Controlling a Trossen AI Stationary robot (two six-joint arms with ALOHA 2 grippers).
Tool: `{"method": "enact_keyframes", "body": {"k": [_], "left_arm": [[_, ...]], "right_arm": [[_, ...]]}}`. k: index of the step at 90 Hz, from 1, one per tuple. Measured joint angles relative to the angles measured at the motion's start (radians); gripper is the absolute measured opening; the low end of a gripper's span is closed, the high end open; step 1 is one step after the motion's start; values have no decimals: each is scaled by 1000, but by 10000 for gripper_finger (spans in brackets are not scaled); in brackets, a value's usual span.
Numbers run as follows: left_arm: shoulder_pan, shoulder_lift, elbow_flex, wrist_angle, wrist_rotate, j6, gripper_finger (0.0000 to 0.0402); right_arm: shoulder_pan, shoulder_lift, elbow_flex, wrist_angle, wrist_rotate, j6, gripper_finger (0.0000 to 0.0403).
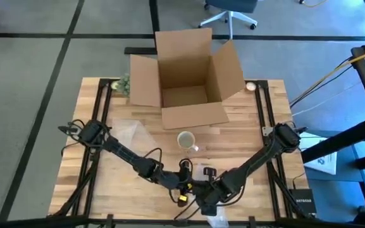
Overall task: Wrap mug
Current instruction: Wrap the red mug with transparent bubble wrap
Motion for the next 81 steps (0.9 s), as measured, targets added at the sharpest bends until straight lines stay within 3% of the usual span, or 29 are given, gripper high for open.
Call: {"method": "enact_keyframes", "body": {"k": [20,50,81], "left_arm": [[-2,-1,0,0,5,49,1],[-2,0,-2,15,8,51,1],[-2,-1,-2,17,8,57,1]], "right_arm": [[-2,-28,17,-29,-18,26,0],[-2,-82,113,-284,-14,41,0],[97,-68,96,-145,79,78,0]]}}
